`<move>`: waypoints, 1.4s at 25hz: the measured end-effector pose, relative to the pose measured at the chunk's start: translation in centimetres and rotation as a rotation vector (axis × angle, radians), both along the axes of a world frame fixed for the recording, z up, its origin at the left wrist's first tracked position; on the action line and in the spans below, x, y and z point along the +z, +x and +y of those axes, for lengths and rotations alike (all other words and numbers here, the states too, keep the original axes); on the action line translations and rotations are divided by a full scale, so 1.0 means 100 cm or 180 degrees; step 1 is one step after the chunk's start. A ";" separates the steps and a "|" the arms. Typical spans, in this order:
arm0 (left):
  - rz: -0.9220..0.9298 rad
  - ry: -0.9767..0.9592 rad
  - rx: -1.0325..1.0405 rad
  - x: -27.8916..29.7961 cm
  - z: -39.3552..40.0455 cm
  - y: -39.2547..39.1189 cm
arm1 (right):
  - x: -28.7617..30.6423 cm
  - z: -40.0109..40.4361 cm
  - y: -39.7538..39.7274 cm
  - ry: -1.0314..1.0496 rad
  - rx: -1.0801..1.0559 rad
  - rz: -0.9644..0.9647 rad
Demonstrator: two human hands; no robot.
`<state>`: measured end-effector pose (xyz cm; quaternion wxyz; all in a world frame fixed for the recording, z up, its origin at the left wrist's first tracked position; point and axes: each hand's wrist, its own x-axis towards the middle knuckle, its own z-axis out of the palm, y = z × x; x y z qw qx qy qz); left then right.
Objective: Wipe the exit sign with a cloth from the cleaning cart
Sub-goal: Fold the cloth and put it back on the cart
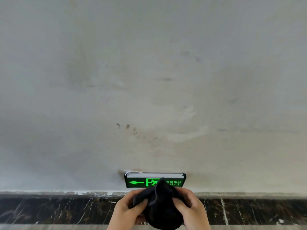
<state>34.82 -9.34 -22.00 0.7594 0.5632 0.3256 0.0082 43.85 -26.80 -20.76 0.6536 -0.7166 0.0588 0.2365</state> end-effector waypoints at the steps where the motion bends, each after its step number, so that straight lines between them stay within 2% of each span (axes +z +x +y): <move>1: 0.0022 0.0016 0.0057 0.024 0.000 -0.002 | 0.027 -0.004 -0.001 0.0000 0.0042 0.0000; 5: -0.0022 0.0060 0.0236 0.118 -0.016 -0.012 | 0.122 -0.024 -0.007 0.0041 0.0204 0.0061; 8: -0.0045 0.0145 0.0354 0.174 -0.029 -0.014 | 0.169 -0.040 -0.008 0.0199 0.0272 0.0144; 11: -0.0060 -0.0499 0.0698 0.220 -0.042 -0.011 | 0.201 -0.050 -0.008 0.0561 0.0220 0.0421; 14: -0.0253 -0.0805 0.0681 0.256 -0.060 -0.016 | 0.220 -0.054 -0.020 0.1082 0.0366 0.0696; 17: -0.0406 -0.0878 0.0692 0.270 -0.065 -0.021 | 0.229 -0.058 -0.029 0.1181 0.0829 0.0688; 24: -0.0568 -0.0405 0.0764 0.282 -0.055 -0.050 | 0.253 -0.054 -0.032 0.1437 0.0254 0.0352; 30: -0.0749 -0.0235 0.1111 0.287 -0.036 -0.078 | 0.281 -0.030 -0.045 0.1542 0.0529 0.0327; 35: -0.0810 -0.0310 0.1482 0.288 -0.016 -0.116 | 0.289 0.008 -0.065 0.1271 0.0774 0.0391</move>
